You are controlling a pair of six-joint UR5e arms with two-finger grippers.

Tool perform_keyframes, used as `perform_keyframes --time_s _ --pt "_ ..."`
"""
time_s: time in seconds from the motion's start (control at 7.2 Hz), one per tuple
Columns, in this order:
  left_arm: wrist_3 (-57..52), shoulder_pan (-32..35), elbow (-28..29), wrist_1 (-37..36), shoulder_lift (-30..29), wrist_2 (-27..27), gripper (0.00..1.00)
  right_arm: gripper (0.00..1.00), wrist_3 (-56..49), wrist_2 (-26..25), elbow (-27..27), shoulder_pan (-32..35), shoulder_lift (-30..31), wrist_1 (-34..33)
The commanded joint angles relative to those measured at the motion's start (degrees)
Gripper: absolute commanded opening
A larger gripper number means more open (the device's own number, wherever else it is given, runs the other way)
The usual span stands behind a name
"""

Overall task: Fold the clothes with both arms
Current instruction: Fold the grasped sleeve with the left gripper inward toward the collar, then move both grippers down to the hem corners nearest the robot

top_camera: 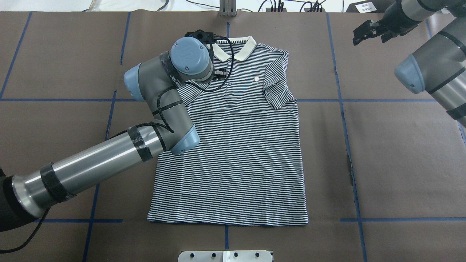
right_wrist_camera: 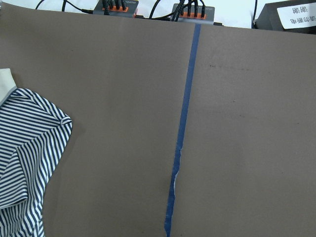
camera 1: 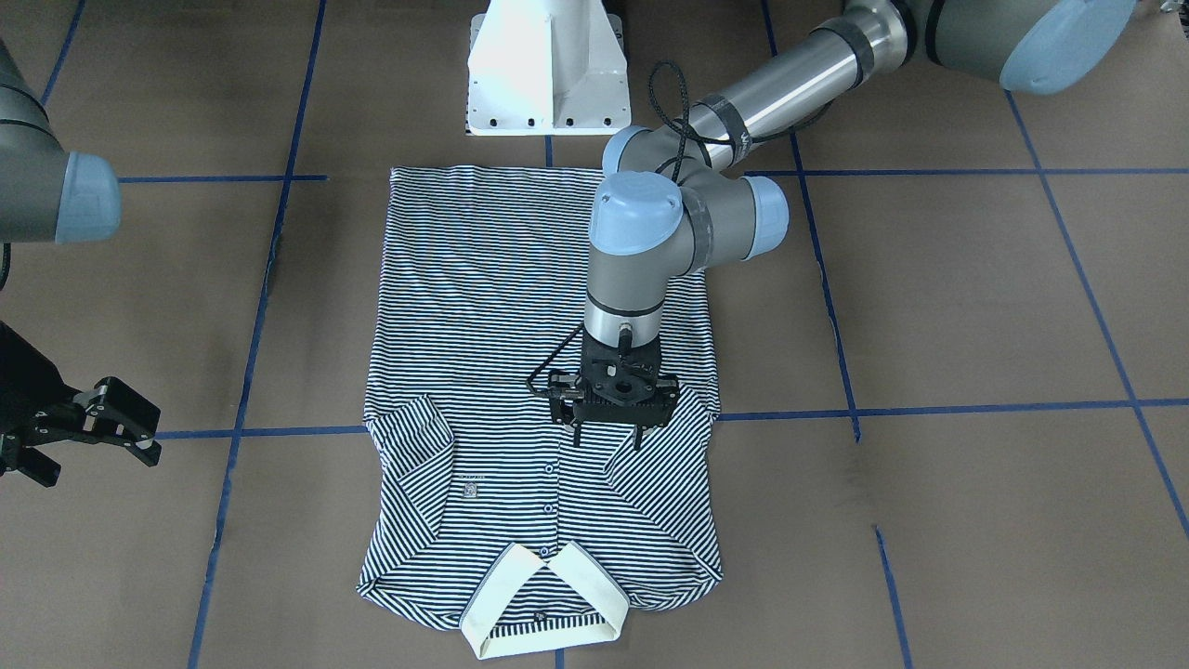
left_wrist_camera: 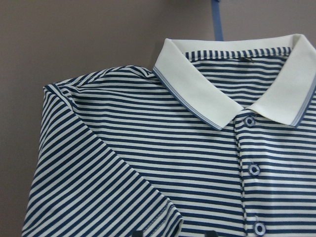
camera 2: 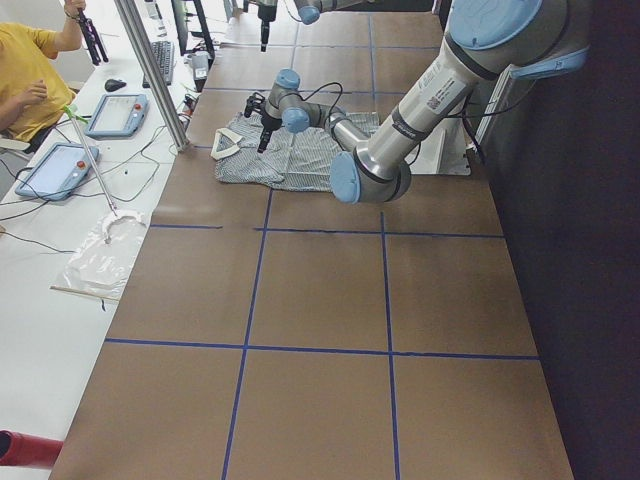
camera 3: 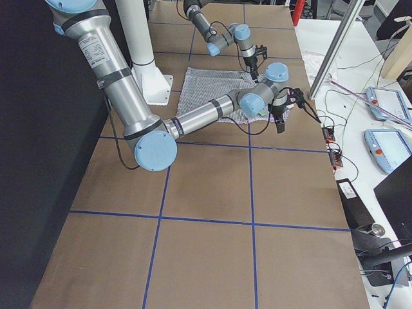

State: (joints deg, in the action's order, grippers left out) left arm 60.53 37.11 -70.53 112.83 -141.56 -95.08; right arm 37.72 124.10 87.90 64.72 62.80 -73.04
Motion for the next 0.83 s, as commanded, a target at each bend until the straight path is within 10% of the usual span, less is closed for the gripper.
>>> perform_keyframes --time_s 0.0,0.42,0.69 --pt "-3.13 0.07 -14.38 -0.41 9.84 -3.35 1.0 1.0 9.33 -0.18 5.58 -3.96 0.47 0.0" --pt "-3.05 -1.06 -29.72 -1.47 20.07 -5.11 1.0 1.0 28.3 -7.0 18.31 -18.7 3.1 -0.09" --pt "-1.65 -7.2 -35.26 -1.29 23.6 -5.02 1.0 1.0 38.26 -22.68 29.02 -34.41 11.68 -0.17"
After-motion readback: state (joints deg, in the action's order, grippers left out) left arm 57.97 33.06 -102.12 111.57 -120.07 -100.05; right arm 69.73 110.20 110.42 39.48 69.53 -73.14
